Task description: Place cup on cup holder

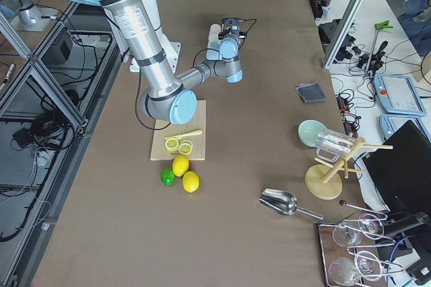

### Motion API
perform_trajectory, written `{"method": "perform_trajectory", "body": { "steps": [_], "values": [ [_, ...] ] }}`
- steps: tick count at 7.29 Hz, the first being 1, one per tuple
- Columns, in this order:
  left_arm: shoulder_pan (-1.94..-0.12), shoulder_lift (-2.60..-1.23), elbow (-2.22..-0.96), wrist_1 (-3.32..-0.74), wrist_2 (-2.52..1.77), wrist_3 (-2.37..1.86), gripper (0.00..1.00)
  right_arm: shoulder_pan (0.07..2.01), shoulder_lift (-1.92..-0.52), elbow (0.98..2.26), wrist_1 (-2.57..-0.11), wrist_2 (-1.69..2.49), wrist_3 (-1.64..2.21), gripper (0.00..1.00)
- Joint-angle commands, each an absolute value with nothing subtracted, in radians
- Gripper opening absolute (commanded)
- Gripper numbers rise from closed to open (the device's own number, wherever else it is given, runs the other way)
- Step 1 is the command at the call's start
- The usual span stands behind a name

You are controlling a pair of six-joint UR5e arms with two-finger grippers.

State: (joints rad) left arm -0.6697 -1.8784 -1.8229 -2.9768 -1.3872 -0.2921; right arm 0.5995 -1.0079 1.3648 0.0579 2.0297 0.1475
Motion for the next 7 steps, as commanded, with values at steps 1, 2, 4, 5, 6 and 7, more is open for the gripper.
{"method": "perform_trajectory", "body": {
  "steps": [1,2,4,5,6,7],
  "values": [
    [-0.916,-1.871,-1.687,-2.957,-1.655,-0.457,0.98,0.591,-1.008,1.362,0.058,2.029,0.147,0.0],
    [-1.004,-1.871,-1.595,-2.958,-1.76,-0.498,0.98,0.591,-1.008,1.362,0.058,2.029,0.147,0.0],
    [-1.093,-1.881,-1.459,-2.948,-1.941,-0.5,0.98,0.592,-1.014,1.368,0.058,2.031,0.156,0.16],
    [-1.148,-1.875,-1.451,-2.856,-2.036,-0.492,0.98,0.592,-1.017,1.373,0.06,2.034,0.156,0.48],
    [-1.204,-1.873,-1.465,-2.741,-2.118,-0.486,0.98,0.594,-1.019,1.377,0.06,2.036,0.156,0.78],
    [-1.235,-1.871,-1.474,-2.674,-2.161,-0.486,0.98,0.595,-1.02,1.378,0.06,2.039,0.155,0.99]
  ]
}}
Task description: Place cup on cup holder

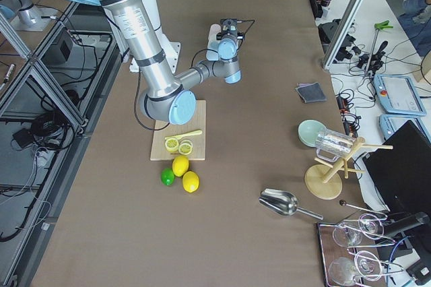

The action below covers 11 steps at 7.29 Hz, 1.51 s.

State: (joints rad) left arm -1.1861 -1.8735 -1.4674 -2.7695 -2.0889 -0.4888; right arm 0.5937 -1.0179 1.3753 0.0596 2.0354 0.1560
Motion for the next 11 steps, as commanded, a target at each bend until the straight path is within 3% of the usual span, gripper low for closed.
{"method": "perform_trajectory", "body": {
  "steps": [1,2,6,11],
  "values": [
    [-1.235,-1.83,-1.477,-2.645,-2.166,-0.485,0.98,0.595,-1.02,1.378,0.06,2.039,0.158,0.99],
    [-1.227,-1.739,-1.535,-2.622,-2.16,-0.485,0.98,0.595,-1.02,1.378,0.06,2.039,0.16,1.0],
    [-1.236,-1.64,-1.584,-2.282,-2.229,-0.351,0.98,0.598,-1.022,1.381,0.057,2.042,0.163,1.0],
    [-1.443,-1.617,-1.73,-1.584,-2.226,0.146,0.98,0.78,-1.096,1.599,-0.277,2.279,0.522,1.0]
  ]
}}
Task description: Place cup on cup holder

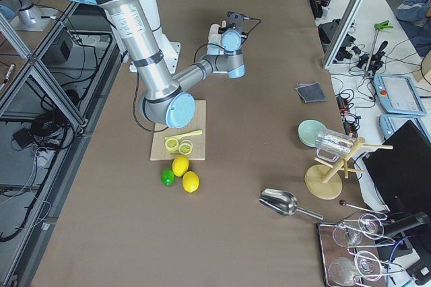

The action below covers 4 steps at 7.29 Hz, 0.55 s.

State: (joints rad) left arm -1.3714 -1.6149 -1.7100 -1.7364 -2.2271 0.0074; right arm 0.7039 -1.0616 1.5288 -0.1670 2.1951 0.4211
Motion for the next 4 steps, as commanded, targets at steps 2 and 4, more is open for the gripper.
{"method": "perform_trajectory", "body": {
  "steps": [2,4],
  "values": [
    [-1.503,-1.599,-1.733,-1.482,-2.232,0.179,0.98,0.959,-1.163,1.701,-0.592,2.482,0.572,1.0],
    [-1.517,-1.6,-1.704,-1.389,-2.299,0.178,0.98,1.111,-1.199,1.701,-0.9,2.671,0.572,1.0]
  ]
}}
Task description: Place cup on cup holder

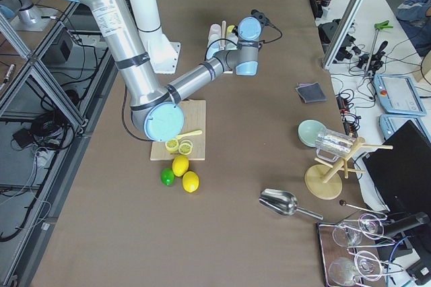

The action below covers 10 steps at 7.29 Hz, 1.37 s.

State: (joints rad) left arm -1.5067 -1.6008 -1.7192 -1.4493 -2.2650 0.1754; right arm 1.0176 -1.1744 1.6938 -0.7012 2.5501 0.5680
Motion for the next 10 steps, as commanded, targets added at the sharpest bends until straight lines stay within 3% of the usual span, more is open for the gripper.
{"method": "perform_trajectory", "body": {
  "steps": [1,3,6,10],
  "values": [
    [-1.526,-1.579,-1.703,-1.382,-2.304,0.178,0.98,1.147,-1.228,1.701,-1.089,2.741,0.572,1.0],
    [-1.554,-1.491,-1.703,-1.397,-2.31,0.178,0.98,1.224,-1.349,1.703,-1.204,2.706,0.572,1.0],
    [-1.574,-1.497,-1.756,-1.394,-2.309,0.178,0.98,1.336,-1.602,1.752,-1.221,2.645,0.571,1.0],
    [-1.575,-1.486,-1.744,-1.394,-2.299,0.169,0.98,1.431,-1.744,1.717,-1.332,2.406,0.381,1.0]
  ]
}}
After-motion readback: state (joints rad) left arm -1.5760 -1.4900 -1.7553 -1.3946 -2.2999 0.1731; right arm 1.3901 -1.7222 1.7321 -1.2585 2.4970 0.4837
